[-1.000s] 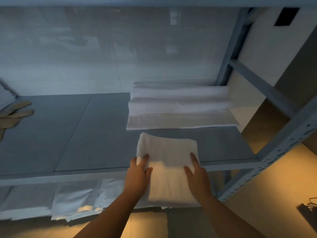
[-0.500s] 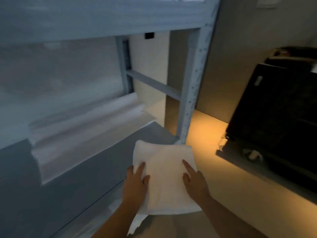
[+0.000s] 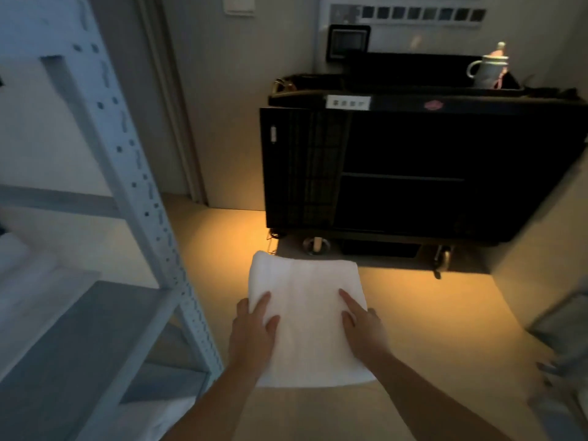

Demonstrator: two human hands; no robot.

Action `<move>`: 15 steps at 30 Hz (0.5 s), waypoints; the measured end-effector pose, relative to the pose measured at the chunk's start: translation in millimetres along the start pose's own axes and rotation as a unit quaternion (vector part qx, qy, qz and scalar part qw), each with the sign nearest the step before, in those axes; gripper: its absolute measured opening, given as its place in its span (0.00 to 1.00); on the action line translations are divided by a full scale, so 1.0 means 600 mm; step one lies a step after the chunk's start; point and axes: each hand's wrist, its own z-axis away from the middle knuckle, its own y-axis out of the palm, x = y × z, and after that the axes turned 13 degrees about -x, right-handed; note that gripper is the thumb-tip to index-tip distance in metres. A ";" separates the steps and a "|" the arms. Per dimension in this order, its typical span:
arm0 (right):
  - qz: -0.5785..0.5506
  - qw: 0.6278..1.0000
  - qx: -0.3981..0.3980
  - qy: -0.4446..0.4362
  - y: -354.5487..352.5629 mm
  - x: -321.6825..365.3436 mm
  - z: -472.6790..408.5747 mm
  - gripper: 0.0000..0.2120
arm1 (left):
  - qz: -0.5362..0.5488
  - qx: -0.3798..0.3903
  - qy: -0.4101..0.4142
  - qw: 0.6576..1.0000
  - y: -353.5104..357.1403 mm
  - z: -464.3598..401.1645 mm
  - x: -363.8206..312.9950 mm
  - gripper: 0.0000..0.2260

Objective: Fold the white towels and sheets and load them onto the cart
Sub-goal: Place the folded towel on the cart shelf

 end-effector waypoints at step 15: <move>0.012 0.996 -0.053 0.072 -0.152 -0.255 -0.332 0.21 | 0.027 0.029 0.071 0.997 0.315 -0.172 -0.324 0.22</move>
